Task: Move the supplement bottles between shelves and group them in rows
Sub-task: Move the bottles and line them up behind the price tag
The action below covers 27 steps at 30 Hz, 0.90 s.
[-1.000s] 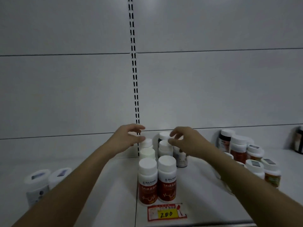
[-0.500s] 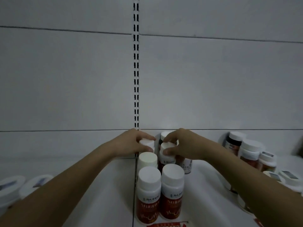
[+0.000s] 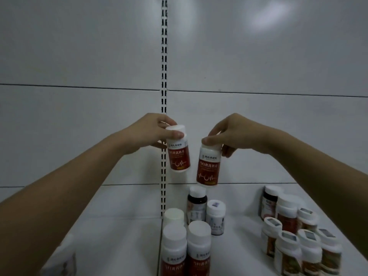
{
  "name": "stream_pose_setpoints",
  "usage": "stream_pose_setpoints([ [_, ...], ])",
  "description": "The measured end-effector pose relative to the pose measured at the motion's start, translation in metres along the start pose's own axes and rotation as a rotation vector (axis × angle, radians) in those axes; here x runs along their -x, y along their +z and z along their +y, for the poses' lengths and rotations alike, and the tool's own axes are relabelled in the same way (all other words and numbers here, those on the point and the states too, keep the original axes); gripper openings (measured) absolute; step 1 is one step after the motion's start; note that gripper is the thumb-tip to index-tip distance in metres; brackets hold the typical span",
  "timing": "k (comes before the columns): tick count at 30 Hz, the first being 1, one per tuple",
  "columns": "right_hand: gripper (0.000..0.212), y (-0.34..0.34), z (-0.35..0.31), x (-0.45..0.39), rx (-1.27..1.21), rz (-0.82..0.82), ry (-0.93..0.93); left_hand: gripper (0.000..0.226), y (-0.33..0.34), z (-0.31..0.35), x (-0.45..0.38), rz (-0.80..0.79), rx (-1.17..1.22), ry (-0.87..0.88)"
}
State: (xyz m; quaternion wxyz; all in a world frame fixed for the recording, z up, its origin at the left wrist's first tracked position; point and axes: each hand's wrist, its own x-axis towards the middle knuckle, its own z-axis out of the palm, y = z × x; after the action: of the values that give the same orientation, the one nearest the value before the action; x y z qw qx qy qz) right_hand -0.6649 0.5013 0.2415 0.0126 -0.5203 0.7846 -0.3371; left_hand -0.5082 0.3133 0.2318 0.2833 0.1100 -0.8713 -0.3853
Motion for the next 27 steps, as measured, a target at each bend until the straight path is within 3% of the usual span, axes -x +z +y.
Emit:
stream_pose_setpoints([
  [8,0.036,0.020,0.010,0.006,0.100,-0.067,0.074,0.037,0.004,0.008,0.009,0.034,0.025,0.003],
  [14,0.034,0.068,0.029,0.002,0.110,-0.233,0.190,0.036,0.000,0.002,0.008,0.123,0.060,0.018],
  [27,0.044,0.122,0.042,0.015,0.007,-0.512,0.307,0.037,0.010,-0.021,0.009,0.111,0.035,-0.052],
])
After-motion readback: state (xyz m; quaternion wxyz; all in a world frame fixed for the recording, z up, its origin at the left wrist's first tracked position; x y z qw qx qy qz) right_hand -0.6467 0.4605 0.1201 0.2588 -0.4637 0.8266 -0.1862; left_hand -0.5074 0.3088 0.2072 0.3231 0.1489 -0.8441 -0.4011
